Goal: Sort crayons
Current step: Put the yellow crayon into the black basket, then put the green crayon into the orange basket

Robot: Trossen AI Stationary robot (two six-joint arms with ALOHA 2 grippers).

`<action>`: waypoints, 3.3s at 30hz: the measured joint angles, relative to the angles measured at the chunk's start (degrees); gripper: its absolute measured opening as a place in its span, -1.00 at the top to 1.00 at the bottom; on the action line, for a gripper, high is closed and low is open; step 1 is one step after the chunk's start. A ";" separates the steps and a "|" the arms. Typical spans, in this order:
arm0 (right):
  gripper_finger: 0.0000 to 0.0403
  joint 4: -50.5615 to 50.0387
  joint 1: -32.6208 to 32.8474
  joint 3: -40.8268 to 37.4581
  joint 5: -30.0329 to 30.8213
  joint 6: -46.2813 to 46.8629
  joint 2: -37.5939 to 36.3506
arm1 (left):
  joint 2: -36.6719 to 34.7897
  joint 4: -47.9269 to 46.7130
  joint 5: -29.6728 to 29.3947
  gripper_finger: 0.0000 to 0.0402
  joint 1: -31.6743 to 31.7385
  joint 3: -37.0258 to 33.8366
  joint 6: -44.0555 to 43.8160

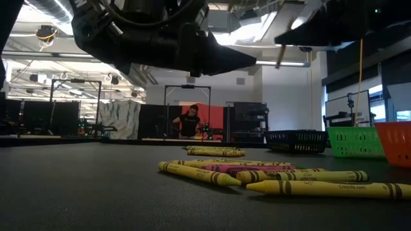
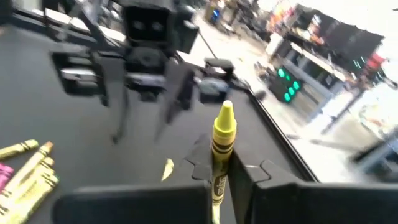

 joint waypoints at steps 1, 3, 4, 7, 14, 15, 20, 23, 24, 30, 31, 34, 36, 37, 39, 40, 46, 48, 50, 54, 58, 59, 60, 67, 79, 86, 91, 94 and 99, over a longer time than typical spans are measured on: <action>0.90 -2.73 0.00 0.00 0.88 1.23 -1.58 | 0.00 -0.25 -0.41 0.35 0.00 0.00 0.09; 0.87 -7.89 0.00 0.00 1.76 3.67 -4.89 | 0.00 -0.35 -0.81 0.35 0.03 0.00 0.15; 0.86 -10.26 0.00 0.00 2.07 4.82 -6.60 | 0.00 -0.41 -0.79 0.35 0.11 0.00 0.15; 0.89 -18.04 0.00 0.00 2.71 7.79 -11.84 | 0.00 -0.59 -0.74 0.35 0.22 0.00 0.20; 0.91 -31.86 -0.02 -0.02 5.08 13.72 -22.74 | 0.00 -0.59 -0.79 0.35 0.94 0.00 0.20; 0.89 -33.03 -0.02 -0.02 5.49 14.53 -24.05 | 0.00 -0.59 -0.79 0.35 1.01 0.00 0.17; 0.91 -41.66 -0.54 1.68 5.85 17.58 -28.30 | 0.00 -0.57 -0.81 0.35 1.84 0.00 0.18; 0.93 -46.32 -1.95 3.75 5.88 19.18 -28.58 | 0.00 -0.53 -0.87 0.35 2.53 0.00 0.13; 0.92 -48.04 -2.45 4.48 5.84 19.73 -28.60 | 0.00 -0.52 -0.89 0.35 2.73 0.00 0.13; 0.89 -57.35 -5.67 8.47 4.93 22.13 -28.73 | 0.00 -0.48 -3.79 0.35 3.69 0.00 -1.36; 0.90 -58.27 -6.19 8.66 4.65 22.17 -28.73 | 0.00 -0.48 -3.82 0.35 3.94 0.00 -1.40; 0.92 -59.53 -8.01 8.79 3.23 22.26 -28.70 | 0.00 -0.48 -3.82 0.35 4.35 0.00 -1.50; 0.92 -60.06 -9.23 8.79 1.93 22.57 -28.75 | 0.00 -0.48 -3.82 0.35 4.59 0.00 -1.51; 0.91 -60.25 -9.81 8.81 1.55 22.75 -28.73 | 0.00 -0.48 -3.82 0.35 4.72 0.00 -1.49; 0.89 -60.69 -10.95 8.81 0.42 23.23 -28.72 | 0.00 -0.50 -3.80 0.35 4.98 0.00 -1.50; 0.89 -60.72 -11.62 8.81 -0.15 23.24 -28.73 | 0.00 -0.50 -3.81 0.35 5.05 0.00 -1.51; 0.91 -61.51 -15.71 8.81 -2.56 23.21 -28.17 | 0.00 -0.50 -3.82 0.35 5.27 0.00 -1.48; 0.91 -61.45 -17.08 8.81 -3.43 23.19 -27.53 | 0.00 -0.50 -3.80 0.35 5.27 0.00 -1.44; 0.90 -61.43 -18.33 8.81 -3.91 23.17 -27.09 | 0.00 -0.52 -3.82 0.35 5.29 0.00 -1.46; 0.90 -59.92 -21.01 8.85 -3.94 22.14 -24.65 | 0.00 -0.50 -3.82 0.35 5.31 0.00 -1.46; 0.91 -56.76 -24.66 8.85 -5.38 21.82 -20.42 | 0.00 -0.50 -3.80 0.35 5.31 0.00 -1.68; 0.90 -55.96 -25.78 8.85 -5.94 21.45 -19.25 | -0.01 -0.52 -3.80 0.35 5.31 0.00 -1.68; 0.90 -54.93 -27.06 8.85 -6.61 20.65 -17.82 | 0.00 -0.52 -3.80 0.35 5.31 0.00 -1.69; 0.89 -46.59 -37.21 8.85 -12.95 16.18 -6.28 | -0.01 -0.52 -3.80 0.35 5.35 0.00 -1.75; 0.89 -42.15 -51.90 8.83 -22.89 13.07 8.36 | -0.02 -9.96 -3.80 0.35 5.05 0.00 -4.76; 0.80 -41.46 -52.92 8.83 -23.90 13.25 11.40 | -0.02 -10.67 -3.80 0.35 4.96 -0.02 -4.74; 0.47 -41.44 -52.89 8.83 -23.94 14.56 11.58 | -0.02 -10.75 -3.80 0.35 4.96 0.00 -4.74; 0.32 -42.20 -52.83 8.83 -24.94 14.62 11.02 | -0.02 -10.79 -3.80 0.35 4.96 0.00 -4.87; 0.27 -42.84 -47.77 8.83 -26.40 16.30 6.40 | -0.49 -12.21 -3.73 0.35 4.91 -0.01 -6.30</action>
